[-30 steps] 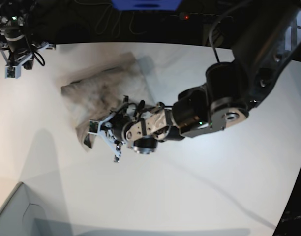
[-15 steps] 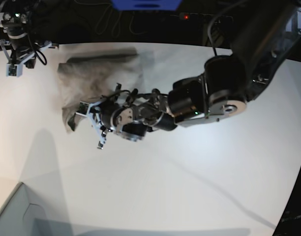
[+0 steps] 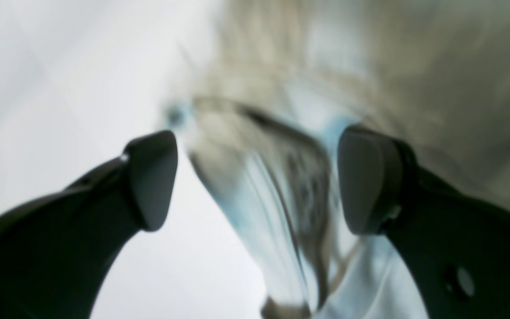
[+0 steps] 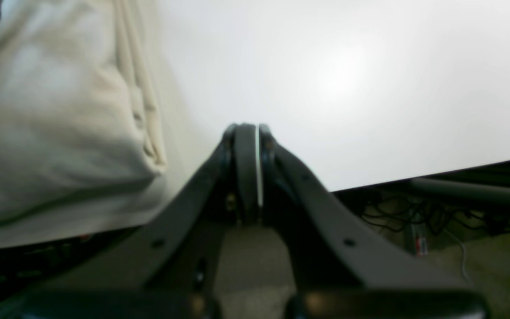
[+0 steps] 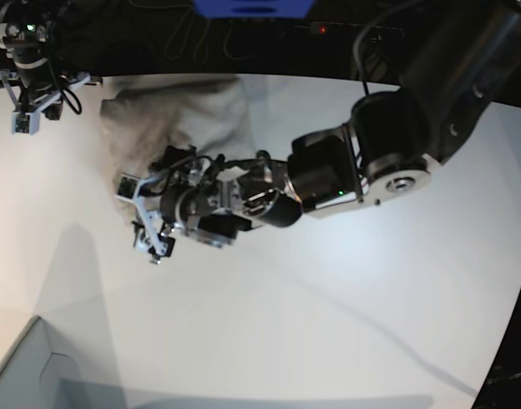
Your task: Layout the t-shirt on the table in an organized manner, then fold the t-shirt properly
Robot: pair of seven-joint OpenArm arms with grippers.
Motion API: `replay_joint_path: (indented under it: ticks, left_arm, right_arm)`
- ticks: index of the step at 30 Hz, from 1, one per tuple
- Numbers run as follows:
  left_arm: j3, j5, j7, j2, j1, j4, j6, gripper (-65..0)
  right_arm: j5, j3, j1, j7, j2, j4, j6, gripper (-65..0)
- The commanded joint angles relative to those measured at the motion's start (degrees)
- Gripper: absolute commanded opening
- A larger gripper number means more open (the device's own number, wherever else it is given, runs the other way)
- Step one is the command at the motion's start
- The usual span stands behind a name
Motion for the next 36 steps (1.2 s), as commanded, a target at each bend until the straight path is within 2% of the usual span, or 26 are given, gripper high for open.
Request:
replay_joint_path:
  ticks: [1,5,9,12,18,24,28,31,36]
  left_arm:
    - [-3.1,-0.4,-1.1,0.8,-3.0,1.6,1.2,-10.6]
    - [-11.5,-0.4,-1.1,0.5,-2.9,3.2,1.2,-10.6]
    - [-16.9,-0.5,-1.1,-2.3,-2.9,3.3,1.4,-10.6]
    - [-23.8,-0.8,-1.1,-5.7,-1.5,3.3,1.4,-10.6]
    - [-44.9,-0.7,-1.1,-12.1,4.1,3.4,1.1,-10.6]
    - [-66.4,-0.8,-0.9,-18.6,11.5,7.3,1.1,-10.6]
    - [-76.5,-0.9,5.0,-21.0,15.6,11.6,1.0,-10.6]
    - [-82.8,-0.9,9.4,-21.0,19.0,16.9,1.0,-10.6]
    - [-88.2,-0.9,15.1,-21.0,26.2,28.4,1.0,-10.6]
  right_arm:
    - [0.3,0.0,0.0,1.2,0.2,1.1,0.2,-65.0]
    - [0.3,0.0,1.8,1.1,0.2,0.8,0.2,-65.0]
    - [0.3,-0.1,3.7,1.1,0.2,0.5,0.2,-65.0]
    - [0.3,-0.2,5.3,1.1,0.4,-2.0,0.2,-65.0]
    - [0.3,-0.6,7.3,1.4,1.0,-9.1,0.2,-65.0]
    - [0.3,-7.5,4.8,1.7,1.0,-10.3,0.2,-65.0]
    - [0.3,-10.2,3.8,1.7,1.0,-10.3,0.2,-65.0]
    - [0.3,-9.9,3.8,1.6,0.8,-10.3,0.2,-65.0]
    - [0.3,-9.7,1.9,1.7,0.7,-9.8,0.2,-65.0]
